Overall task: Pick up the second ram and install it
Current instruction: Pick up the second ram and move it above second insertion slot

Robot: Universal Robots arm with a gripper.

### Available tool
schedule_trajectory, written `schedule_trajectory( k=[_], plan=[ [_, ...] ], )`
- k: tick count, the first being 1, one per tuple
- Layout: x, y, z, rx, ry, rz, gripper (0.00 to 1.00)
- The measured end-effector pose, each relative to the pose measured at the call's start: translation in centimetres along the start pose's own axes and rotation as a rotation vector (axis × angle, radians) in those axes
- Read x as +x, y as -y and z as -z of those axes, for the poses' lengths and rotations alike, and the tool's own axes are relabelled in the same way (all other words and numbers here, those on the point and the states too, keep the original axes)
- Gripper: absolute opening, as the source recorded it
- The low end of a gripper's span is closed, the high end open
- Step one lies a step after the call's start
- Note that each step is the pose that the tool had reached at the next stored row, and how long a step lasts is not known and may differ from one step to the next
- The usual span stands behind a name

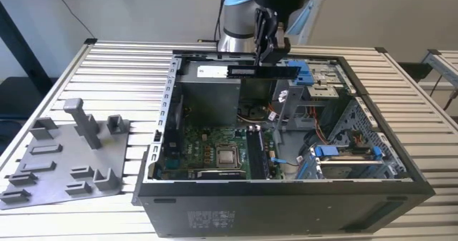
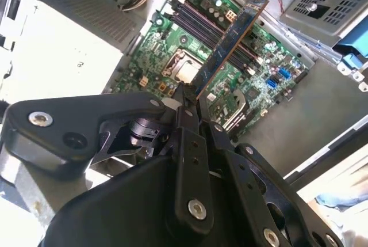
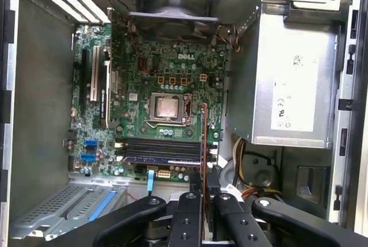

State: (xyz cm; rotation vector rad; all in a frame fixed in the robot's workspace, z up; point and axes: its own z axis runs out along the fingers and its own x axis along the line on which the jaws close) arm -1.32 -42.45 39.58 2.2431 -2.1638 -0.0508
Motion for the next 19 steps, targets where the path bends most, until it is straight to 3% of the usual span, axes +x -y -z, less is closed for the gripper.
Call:
schedule_trajectory(
  k=[5,19],
  plan=[
    [-0.54,0.23,0.01,0.0000,0.0000,0.000,0.14],
    [-0.73,0.24,0.01,0.0000,0.0000,0.000,0.14]
  ],
)
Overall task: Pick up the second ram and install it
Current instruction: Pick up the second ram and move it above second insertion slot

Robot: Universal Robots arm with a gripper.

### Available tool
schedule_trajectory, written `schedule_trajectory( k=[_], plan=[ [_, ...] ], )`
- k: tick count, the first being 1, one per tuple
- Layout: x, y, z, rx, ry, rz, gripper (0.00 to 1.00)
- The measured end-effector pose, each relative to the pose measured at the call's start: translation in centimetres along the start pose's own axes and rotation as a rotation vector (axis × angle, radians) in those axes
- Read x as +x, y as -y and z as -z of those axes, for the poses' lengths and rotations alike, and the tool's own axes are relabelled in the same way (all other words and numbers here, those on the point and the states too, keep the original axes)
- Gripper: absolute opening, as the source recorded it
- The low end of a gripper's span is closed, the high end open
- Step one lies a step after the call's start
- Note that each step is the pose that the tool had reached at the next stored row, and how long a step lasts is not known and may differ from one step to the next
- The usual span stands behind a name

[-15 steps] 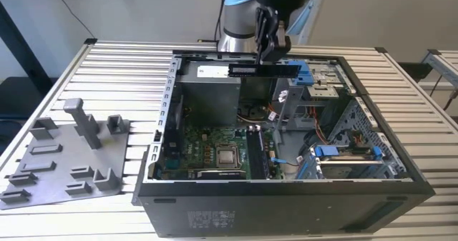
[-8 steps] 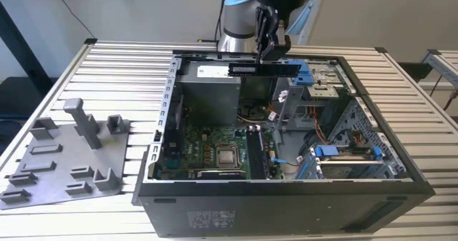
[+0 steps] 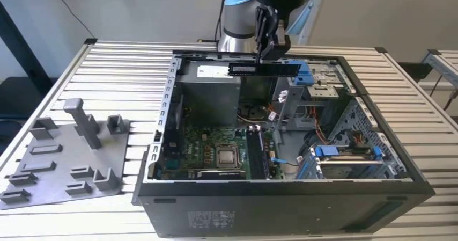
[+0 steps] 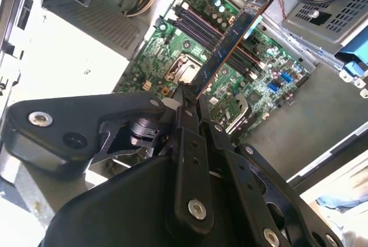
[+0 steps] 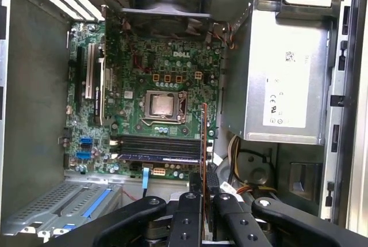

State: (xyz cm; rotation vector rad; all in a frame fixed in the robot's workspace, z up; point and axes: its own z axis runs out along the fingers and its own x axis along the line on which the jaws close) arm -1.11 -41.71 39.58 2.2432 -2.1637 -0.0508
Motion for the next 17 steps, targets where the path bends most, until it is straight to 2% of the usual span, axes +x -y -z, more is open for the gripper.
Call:
schedule_trajectory(
  k=[3,13,17],
  plan=[
    [0.00,0.02,-0.01,0.0000,0.0008,-0.011,0.14],
    [0.00,0.04,-0.15,0.0017,0.0047,-0.103,0.14],
    [0.00,0.03,-0.16,0.0019,0.0050,-0.109,0.14]
  ],
)
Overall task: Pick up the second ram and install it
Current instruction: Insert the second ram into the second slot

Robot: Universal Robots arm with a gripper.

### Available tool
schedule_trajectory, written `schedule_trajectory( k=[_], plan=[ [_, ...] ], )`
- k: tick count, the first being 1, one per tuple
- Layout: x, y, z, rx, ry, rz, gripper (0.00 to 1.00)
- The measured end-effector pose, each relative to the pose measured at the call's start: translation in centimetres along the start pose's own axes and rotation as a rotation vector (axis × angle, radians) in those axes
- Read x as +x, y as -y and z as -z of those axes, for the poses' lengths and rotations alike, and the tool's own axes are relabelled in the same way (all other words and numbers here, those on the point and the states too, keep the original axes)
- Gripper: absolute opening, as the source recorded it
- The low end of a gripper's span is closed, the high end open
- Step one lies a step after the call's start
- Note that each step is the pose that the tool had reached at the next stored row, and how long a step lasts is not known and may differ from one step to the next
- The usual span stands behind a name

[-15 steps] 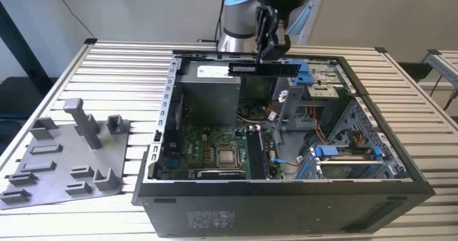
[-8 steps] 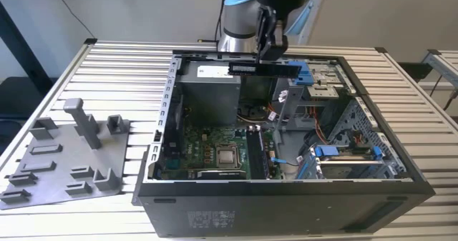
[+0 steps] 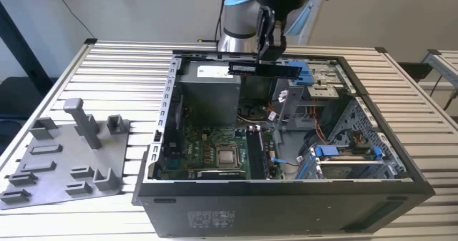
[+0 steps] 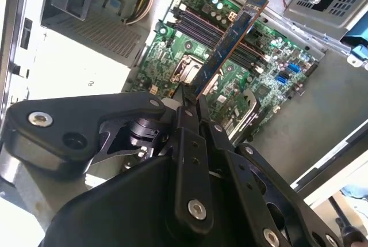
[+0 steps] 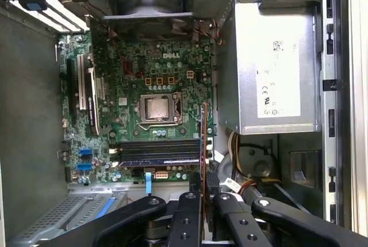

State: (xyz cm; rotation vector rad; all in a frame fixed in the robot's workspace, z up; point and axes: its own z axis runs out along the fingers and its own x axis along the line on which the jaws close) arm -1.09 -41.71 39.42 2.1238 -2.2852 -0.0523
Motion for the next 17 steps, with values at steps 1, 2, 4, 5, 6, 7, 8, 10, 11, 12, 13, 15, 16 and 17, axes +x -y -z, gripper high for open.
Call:
schedule_trajectory(
  k=[1,2,4,5,6,7,8,10,11,12,13,15,16,17],
  plan=[
    [0.00,0.00,0.00,0.0000,0.0001,-0.001,0.14],
    [0.00,0.00,0.00,0.0000,0.0001,-0.001,0.14],
    [0.00,0.00,0.00,0.0000,0.0001,-0.001,0.14],
    [0.00,0.00,0.00,0.0000,0.0001,-0.001,0.14],
    [0.00,0.00,0.00,0.0000,0.0001,-0.001,0.14],
    [0.00,0.00,0.00,0.0000,0.0001,-0.001,0.14],
    [0.00,0.00,0.00,0.0000,0.0001,-0.001,0.14],
    [0.00,0.00,0.00,0.0000,0.0001,-0.001,0.14],
    [0.00,0.00,0.00,0.0000,0.0001,-0.002,0.14],
    [0.00,0.00,0.00,0.0000,0.0002,-0.003,0.14],
    [0.00,0.00,0.00,0.0001,0.0003,-0.006,0.14],
    [0.00,0.00,0.00,0.0001,0.0006,-0.014,0.14],
    [0.00,0.00,-0.01,0.0002,0.0008,-0.020,0.14],
    [0.00,0.00,-0.01,0.0002,0.0010,-0.025,0.14]
  ],
)
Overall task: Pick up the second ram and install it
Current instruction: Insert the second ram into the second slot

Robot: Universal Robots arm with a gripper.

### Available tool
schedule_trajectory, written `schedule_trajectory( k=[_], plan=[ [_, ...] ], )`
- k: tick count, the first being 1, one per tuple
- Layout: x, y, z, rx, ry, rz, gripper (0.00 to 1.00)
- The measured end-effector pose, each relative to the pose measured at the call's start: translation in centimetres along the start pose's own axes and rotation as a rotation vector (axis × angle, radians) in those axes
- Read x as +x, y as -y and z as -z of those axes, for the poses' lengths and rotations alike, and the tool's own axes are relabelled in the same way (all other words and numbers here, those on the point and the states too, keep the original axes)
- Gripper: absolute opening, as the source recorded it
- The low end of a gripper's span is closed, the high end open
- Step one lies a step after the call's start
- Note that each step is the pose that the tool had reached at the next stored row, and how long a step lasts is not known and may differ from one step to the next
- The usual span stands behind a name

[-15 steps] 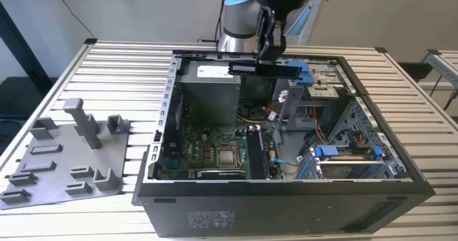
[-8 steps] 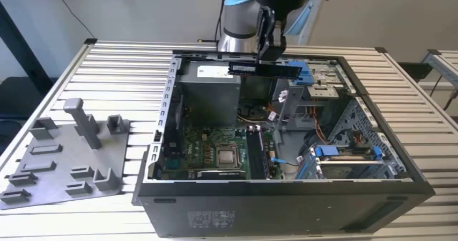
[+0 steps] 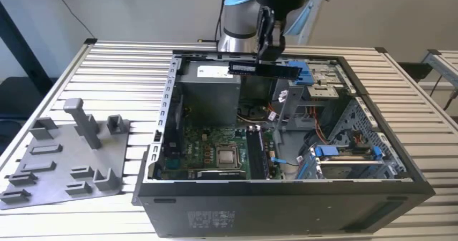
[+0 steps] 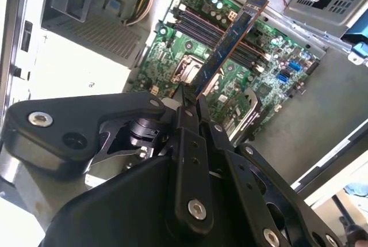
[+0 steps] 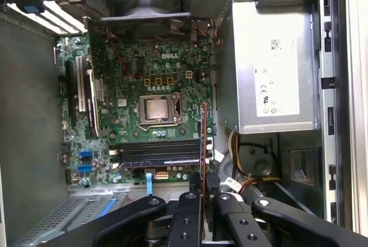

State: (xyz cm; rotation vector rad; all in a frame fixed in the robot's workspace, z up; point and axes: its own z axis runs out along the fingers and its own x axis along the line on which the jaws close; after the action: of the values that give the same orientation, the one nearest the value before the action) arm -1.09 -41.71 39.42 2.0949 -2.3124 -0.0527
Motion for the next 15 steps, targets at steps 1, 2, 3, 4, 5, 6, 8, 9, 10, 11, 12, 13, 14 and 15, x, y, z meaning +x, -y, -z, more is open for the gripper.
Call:
schedule_trajectory(
  k=[1,2,3,4,5,6,8,9,10,11,12,13,14,15],
  plan=[
    [0.00,0.00,0.00,0.0000,0.0002,-0.006,0.14],
    [0.00,0.00,0.00,-0.0001,0.0005,-0.012,0.14],
    [0.00,0.00,-0.01,0.0000,0.0008,-0.019,0.14],
    [0.00,0.00,-0.01,0.0001,0.0011,-0.027,0.14],
    [0.00,0.00,-0.01,0.0002,0.0014,-0.035,0.14],
    [0.00,0.00,-0.02,0.0003,0.0018,-0.044,0.14],
    [0.00,0.00,-0.03,0.0004,0.0025,-0.062,0.14],
    [0.00,0.00,-0.03,0.0005,0.0028,-0.071,0.14],
    [0.00,0.00,-0.04,0.0005,0.0031,-0.080,0.14],
    [0.00,0.00,-0.04,0.0006,0.0035,-0.089,0.14],
    [0.00,0.00,-0.05,0.0006,0.0039,-0.098,0.14],
    [0.00,0.00,-0.05,0.0008,0.0041,-0.107,0.14],
    [0.00,0.00,-0.06,0.0008,0.0045,-0.116,0.14],
    [0.00,0.00,-0.07,0.0009,0.0049,-0.126,0.14]
  ],
)
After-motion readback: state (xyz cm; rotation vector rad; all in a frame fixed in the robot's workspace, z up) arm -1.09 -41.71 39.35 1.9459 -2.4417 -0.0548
